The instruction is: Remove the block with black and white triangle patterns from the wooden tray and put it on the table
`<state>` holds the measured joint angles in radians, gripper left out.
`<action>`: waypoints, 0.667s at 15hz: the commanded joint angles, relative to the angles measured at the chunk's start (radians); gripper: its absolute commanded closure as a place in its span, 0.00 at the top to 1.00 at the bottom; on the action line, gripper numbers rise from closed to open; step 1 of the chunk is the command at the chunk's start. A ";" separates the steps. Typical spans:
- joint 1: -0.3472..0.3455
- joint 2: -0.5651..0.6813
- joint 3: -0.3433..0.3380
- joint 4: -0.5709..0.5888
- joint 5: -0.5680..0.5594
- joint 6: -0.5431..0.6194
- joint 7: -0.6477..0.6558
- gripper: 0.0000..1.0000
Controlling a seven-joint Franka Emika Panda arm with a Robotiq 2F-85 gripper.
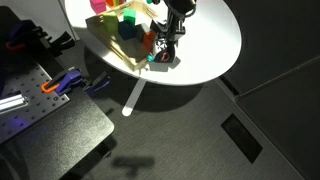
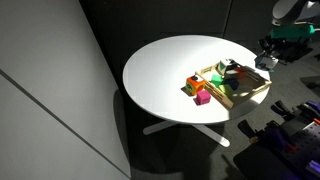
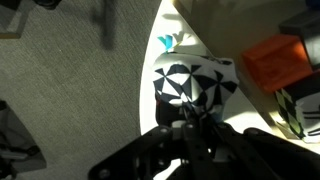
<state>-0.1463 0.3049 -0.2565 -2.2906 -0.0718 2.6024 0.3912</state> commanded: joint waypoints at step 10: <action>0.010 0.156 -0.013 0.149 0.042 0.036 0.050 0.43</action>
<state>-0.1479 0.4211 -0.2572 -2.2009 -0.0632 2.6501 0.4472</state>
